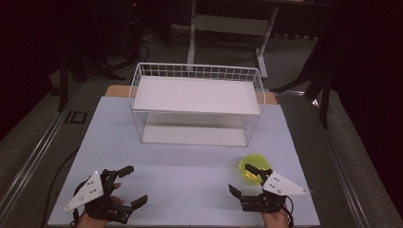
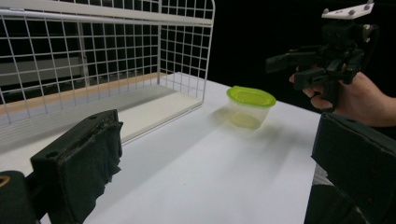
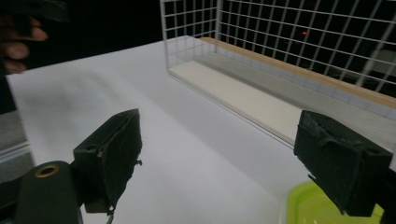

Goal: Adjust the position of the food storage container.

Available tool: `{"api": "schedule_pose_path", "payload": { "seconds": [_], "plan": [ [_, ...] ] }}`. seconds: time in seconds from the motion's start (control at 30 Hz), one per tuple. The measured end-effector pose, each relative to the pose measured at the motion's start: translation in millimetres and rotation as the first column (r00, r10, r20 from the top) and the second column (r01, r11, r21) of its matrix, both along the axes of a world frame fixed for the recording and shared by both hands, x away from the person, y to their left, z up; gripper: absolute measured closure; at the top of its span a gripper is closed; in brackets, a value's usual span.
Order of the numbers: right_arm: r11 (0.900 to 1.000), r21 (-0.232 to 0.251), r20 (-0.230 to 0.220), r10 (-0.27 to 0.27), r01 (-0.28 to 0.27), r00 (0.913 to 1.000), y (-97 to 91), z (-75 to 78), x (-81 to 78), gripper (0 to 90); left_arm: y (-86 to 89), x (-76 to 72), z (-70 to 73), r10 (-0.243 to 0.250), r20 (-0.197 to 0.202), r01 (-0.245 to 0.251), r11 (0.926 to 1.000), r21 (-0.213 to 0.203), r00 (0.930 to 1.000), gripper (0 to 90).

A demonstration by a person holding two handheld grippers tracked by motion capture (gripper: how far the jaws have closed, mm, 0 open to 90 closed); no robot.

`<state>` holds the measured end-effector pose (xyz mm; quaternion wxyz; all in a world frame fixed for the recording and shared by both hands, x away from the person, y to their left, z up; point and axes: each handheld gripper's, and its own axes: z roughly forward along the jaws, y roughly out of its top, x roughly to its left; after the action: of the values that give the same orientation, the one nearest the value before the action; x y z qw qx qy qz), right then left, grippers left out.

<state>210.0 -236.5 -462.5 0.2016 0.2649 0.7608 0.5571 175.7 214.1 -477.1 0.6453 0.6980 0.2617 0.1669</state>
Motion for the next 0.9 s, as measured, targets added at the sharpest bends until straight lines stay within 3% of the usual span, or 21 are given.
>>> {"api": "schedule_pose_path", "payload": {
  "seconds": [0.23, 0.37, 0.7, 0.9],
  "plan": [
    [0.9984, -0.008, 0.045, 0.057, -0.057, 0.9974, 6.1, 14.2, -8.2, 13.3, -4.8, -0.1, -2.8, -0.012, 0.001, 0.012, 0.9997, 0.023, 0.9999, 2.4],
    [0.9982, 0.008, 0.052, 0.060, -0.060, 0.9969, 6.5, 24.4, -6.7, 13.0, -4.4, 1.4, -3.3, -0.008, -0.001, 0.008, 0.9996, 0.026, 1.0000, 2.4],
    [0.9989, 0.041, 0.032, 0.024, -0.025, 0.9992, -1.0, 34.4, 11.6, 11.6, -3.6, 3.5, -4.6, -0.004, -0.009, 0.004, 0.9998, 0.018, 1.0000, 2.4],
    [0.9982, 0.018, -0.015, -0.057, 0.057, 0.9983, -16.4, 29.2, 29.5, 13.7, -5.3, 3.5, -6.0, -0.003, -0.013, 0.004, 0.9998, 0.022, 0.9999, 2.4]
  ]
}}
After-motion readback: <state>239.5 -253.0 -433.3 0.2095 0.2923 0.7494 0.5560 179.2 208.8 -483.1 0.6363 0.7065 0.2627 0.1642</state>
